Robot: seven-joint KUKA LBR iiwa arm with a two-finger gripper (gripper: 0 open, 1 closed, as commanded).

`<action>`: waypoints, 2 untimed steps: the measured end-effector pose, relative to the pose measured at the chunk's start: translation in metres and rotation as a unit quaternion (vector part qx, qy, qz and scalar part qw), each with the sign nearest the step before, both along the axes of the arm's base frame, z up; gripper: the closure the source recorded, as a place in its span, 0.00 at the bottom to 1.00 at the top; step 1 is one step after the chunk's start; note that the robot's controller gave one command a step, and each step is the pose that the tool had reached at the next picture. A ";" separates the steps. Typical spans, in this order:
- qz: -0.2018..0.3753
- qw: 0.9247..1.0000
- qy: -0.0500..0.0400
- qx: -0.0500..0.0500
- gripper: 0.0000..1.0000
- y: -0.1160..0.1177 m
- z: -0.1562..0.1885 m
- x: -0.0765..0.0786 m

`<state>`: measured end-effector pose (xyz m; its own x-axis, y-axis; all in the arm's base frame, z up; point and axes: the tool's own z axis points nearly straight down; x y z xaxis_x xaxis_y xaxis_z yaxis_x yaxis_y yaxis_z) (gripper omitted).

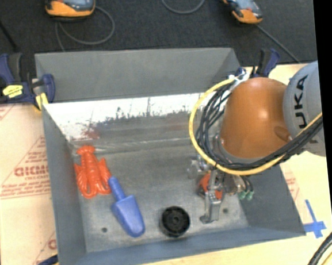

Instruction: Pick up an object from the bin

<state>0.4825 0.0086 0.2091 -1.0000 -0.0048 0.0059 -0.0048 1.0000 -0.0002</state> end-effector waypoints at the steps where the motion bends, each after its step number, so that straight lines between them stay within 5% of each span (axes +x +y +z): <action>1: 0.000 1.000 -0.004 0.000 1.00 0.000 0.004 0.002; 2: 0.000 1.000 -0.004 0.000 0.00 0.000 0.004 0.002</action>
Offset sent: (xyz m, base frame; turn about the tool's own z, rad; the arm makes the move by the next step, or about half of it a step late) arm 0.0000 0.0000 0.0000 0.0000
